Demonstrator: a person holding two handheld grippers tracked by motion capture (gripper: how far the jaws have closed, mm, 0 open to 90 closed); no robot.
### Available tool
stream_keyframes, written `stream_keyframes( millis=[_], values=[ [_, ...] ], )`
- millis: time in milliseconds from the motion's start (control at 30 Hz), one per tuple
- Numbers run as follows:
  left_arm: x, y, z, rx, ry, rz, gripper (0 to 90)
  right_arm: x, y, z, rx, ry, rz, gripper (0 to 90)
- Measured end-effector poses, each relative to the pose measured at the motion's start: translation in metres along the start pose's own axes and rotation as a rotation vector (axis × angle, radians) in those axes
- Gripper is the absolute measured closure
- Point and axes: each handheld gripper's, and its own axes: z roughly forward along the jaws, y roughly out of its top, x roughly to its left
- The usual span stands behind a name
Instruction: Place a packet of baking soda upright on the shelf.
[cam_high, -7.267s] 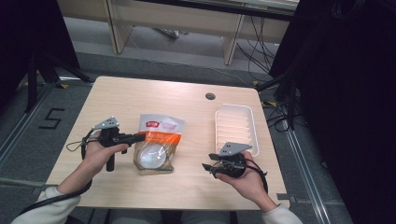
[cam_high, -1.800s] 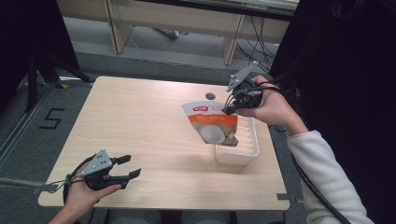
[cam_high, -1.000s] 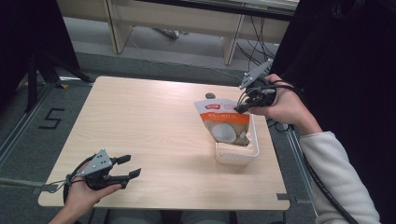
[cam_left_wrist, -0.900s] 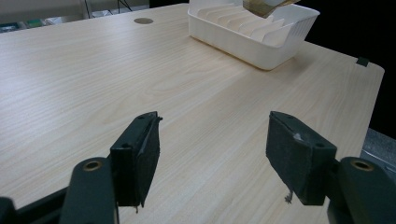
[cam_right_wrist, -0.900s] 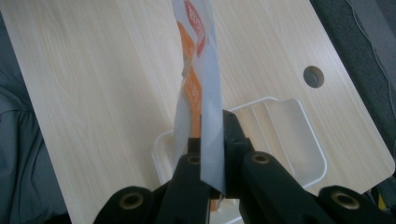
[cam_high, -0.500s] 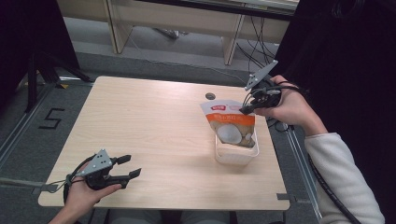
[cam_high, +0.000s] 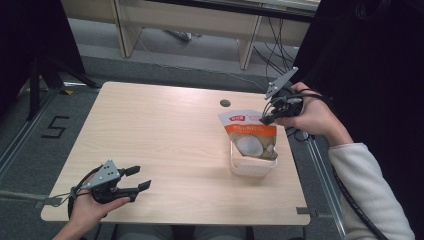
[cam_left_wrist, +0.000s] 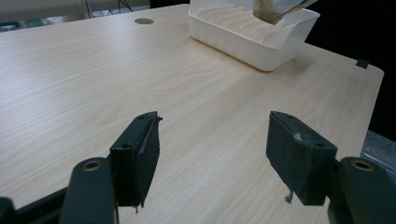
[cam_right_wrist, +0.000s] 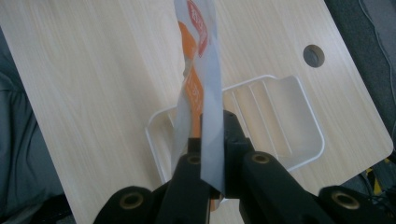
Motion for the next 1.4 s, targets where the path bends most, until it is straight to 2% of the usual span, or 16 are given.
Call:
stream_keyframes(
  millis=[267, 433, 467, 500, 567, 600, 667, 700, 800, 833, 867, 967, 1400],
  values=[
    [0.000, 0.000, 0.000, 0.001, -0.002, 0.002, 34.2, -0.002, -0.001, 0.002, 0.009, 0.002, -0.016, 90.0],
    [0.000, 0.000, 0.000, 0.001, -0.003, 0.001, 34.2, -0.003, -0.002, 0.004, 0.017, 0.004, -0.017, 90.0],
    [0.000, 0.000, 0.000, 0.002, -0.004, 0.000, 34.2, -0.002, -0.003, 0.004, 0.022, 0.003, -0.005, 90.0],
    [-0.002, -0.001, 0.000, 0.001, 0.001, -0.028, 34.2, -0.003, -0.003, 0.005, 0.020, 0.006, -0.013, 90.0],
    [-0.002, -0.001, 0.000, 0.001, 0.000, -0.031, 34.2, -0.003, -0.004, 0.005, 0.018, 0.010, -0.017, 90.0],
    [-0.002, -0.001, 0.001, 0.000, 0.000, -0.030, 34.2, -0.003, -0.004, 0.005, 0.018, 0.012, -0.014, 90.0],
    [0.000, 0.000, 0.000, 0.001, -0.006, 0.001, 34.2, -0.003, -0.004, 0.006, 0.022, 0.008, -0.006, 90.0],
    [-0.002, -0.001, 0.000, 0.000, 0.000, -0.031, 34.2, -0.003, -0.004, 0.006, 0.023, 0.011, -0.013, 90.0],
    [0.000, 0.000, 0.000, -0.001, -0.006, 0.000, 34.3, -0.003, -0.004, 0.007, 0.028, 0.013, -0.009, 90.0],
    [-0.001, 0.000, 0.000, -0.001, -0.005, -0.004, 34.3, -0.002, -0.004, 0.008, 0.029, 0.015, 0.000, 90.0],
    [-0.001, 0.000, 0.000, -0.001, -0.006, -0.004, 34.3, -0.004, -0.004, 0.009, 0.024, 0.013, -0.020, 90.0],
    [0.000, 0.000, 0.000, -0.006, -0.012, -0.005, 34.3, -0.003, -0.004, 0.010, 0.032, 0.017, -0.012, 90.0],
    [0.000, 0.000, 0.000, -0.007, -0.011, -0.005, 34.2, -0.003, -0.004, 0.014, 0.043, 0.022, -0.028, 90.0]
  ],
)
